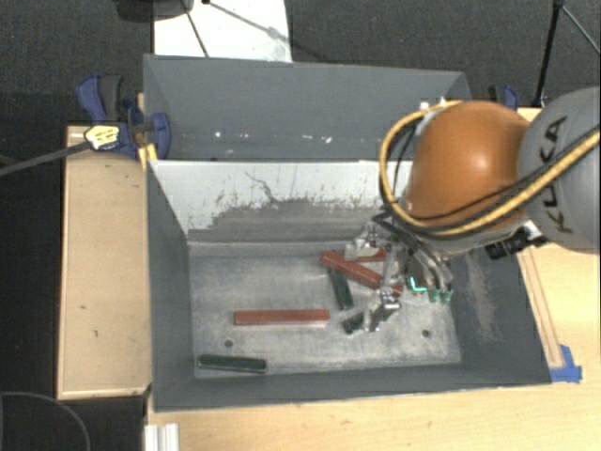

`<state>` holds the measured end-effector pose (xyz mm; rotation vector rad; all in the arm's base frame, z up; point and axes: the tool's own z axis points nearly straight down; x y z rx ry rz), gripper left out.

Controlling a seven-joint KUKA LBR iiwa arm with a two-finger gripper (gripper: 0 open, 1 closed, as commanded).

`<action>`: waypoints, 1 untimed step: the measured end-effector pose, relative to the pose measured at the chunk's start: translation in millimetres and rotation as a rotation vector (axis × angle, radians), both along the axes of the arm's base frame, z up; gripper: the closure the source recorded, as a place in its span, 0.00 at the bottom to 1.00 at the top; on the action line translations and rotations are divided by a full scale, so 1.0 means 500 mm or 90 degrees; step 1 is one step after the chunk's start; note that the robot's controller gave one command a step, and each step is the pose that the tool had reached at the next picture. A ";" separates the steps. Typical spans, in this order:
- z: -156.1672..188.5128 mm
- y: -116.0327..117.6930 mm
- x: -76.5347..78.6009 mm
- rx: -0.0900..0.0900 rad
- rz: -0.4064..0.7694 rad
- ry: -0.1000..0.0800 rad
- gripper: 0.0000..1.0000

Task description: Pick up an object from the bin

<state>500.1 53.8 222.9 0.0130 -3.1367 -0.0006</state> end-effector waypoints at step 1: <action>0.007 -0.001 0.003 0.000 -0.001 -0.005 0.00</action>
Offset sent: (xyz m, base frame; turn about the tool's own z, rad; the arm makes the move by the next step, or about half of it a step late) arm 0.0023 0.0149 -0.1125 -0.1941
